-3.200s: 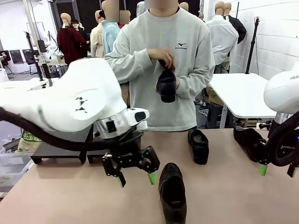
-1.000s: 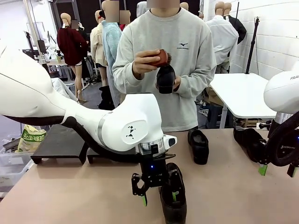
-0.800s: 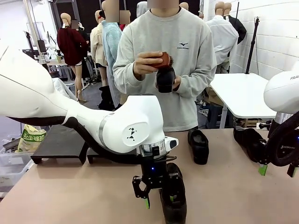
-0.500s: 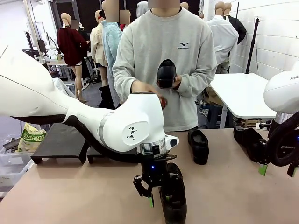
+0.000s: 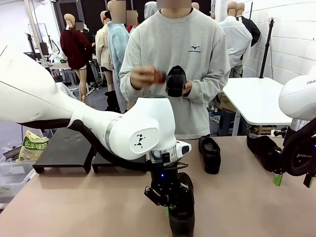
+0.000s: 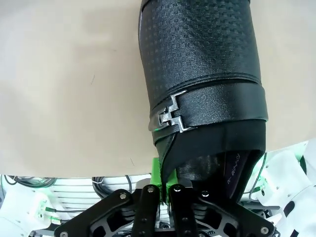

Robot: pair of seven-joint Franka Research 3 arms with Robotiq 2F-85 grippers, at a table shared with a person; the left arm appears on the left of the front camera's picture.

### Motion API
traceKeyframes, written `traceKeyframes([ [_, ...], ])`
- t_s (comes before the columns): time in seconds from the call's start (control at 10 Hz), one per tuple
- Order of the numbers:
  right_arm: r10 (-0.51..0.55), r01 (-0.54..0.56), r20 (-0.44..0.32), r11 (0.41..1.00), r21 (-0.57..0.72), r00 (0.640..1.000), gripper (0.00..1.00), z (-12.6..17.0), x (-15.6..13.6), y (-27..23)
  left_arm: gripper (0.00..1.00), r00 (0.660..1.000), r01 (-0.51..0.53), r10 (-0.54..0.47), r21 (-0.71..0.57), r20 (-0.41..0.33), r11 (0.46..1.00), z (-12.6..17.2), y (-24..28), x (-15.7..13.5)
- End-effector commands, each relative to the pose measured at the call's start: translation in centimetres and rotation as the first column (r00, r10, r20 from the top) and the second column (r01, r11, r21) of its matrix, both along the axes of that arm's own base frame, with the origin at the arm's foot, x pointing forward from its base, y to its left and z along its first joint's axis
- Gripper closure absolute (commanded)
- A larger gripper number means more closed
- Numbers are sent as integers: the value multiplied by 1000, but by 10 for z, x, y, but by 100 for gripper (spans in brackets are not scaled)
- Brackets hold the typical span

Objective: Organize the shoes by placing them on the stand.
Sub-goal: Place the Shoe from the middle of the table onto the Shoes Stand.

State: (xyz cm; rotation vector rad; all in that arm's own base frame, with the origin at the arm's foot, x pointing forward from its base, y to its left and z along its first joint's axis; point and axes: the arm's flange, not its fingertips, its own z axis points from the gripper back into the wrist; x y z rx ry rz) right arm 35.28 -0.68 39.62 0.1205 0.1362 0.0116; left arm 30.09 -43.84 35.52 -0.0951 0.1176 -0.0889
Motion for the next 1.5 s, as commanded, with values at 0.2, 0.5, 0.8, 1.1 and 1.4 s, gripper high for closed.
traceKeyframes([
  [0.2,-7,7,-3,1000,-5,1000,0,0,0,1,100,999,44,-44,-12,0,999,19,7,-5],
  [0.5,-7,7,-3,1000,-5,1000,0,0,0,1,100,996,-8,9,-18,89,1000,68,68,-31],
  [0.8,-7,7,-3,1000,-5,1000,0,0,0,1,100,978,-157,162,-45,134,987,70,170,-20],
  [1.1,-7,7,-3,1000,-5,1000,0,0,0,1,100,949,-201,218,-97,228,975,111,265,-13],
  [1.4,-7,7,-3,1000,-5,1000,0,0,0,1,100,936,-215,253,-171,245,962,157,316,-2],
])
